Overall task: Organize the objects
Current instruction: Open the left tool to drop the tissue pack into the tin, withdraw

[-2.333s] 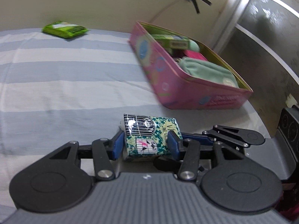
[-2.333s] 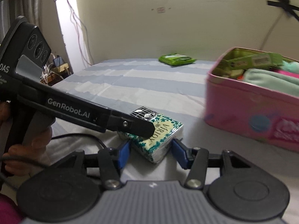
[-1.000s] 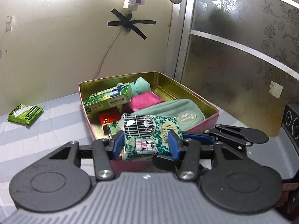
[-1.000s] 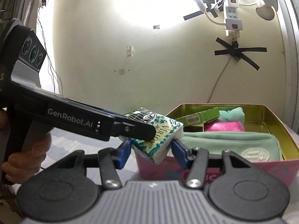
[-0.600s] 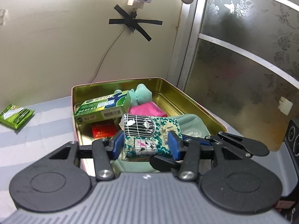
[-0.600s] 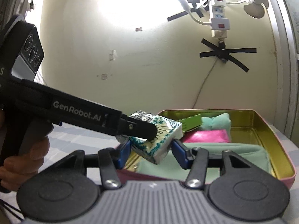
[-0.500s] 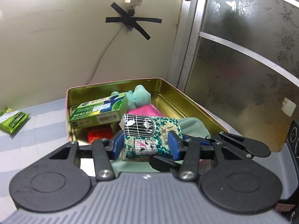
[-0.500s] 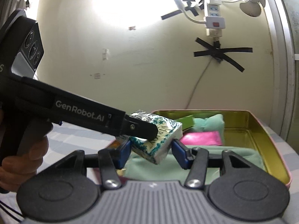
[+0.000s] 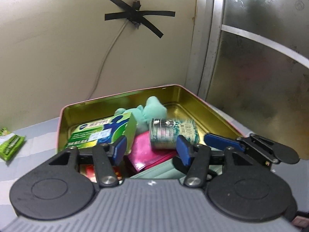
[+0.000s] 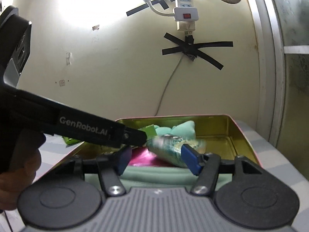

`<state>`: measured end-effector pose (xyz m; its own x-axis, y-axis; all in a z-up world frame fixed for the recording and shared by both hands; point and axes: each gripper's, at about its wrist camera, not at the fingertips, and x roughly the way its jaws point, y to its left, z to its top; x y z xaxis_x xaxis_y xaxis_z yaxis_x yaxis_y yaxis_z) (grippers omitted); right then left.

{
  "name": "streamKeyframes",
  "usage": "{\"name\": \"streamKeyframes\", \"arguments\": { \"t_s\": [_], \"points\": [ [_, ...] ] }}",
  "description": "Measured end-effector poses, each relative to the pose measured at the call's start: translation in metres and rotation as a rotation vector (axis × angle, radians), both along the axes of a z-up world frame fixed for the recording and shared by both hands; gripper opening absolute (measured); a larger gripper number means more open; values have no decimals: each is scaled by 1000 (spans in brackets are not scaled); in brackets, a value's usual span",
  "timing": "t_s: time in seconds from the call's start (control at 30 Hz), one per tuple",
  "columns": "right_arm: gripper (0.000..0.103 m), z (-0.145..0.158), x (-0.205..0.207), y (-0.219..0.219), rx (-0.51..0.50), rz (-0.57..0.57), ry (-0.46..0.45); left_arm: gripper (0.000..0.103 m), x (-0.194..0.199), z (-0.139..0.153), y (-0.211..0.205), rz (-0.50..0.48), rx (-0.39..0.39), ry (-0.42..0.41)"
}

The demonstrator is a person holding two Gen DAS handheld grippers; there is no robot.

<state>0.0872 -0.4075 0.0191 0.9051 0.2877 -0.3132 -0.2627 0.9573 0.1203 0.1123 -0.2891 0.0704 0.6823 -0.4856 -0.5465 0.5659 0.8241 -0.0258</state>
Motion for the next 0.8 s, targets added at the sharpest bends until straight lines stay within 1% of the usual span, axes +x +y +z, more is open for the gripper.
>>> {"name": "streamKeyframes", "arguments": {
  "t_s": [0.1,0.2,0.33,0.47,0.63,0.8],
  "points": [
    [59,-5,-13,-1,24,4,7,59,-8,-3,4,13,26,0],
    [59,-3,-26,-3,54,-7,7,59,-16,-5,10,26,45,2],
    [59,0,-46,-4,88,-18,6,59,-27,-5,23,47,34,12],
    [59,4,-61,-5,122,-29,11,59,-41,-5,34,60,39,1],
    [59,2,-76,-6,212,-34,43,59,-55,-10,51,80,42,-5],
    [59,1,-82,4,235,-17,81,59,-62,-14,72,117,40,-9]
  ]
}}
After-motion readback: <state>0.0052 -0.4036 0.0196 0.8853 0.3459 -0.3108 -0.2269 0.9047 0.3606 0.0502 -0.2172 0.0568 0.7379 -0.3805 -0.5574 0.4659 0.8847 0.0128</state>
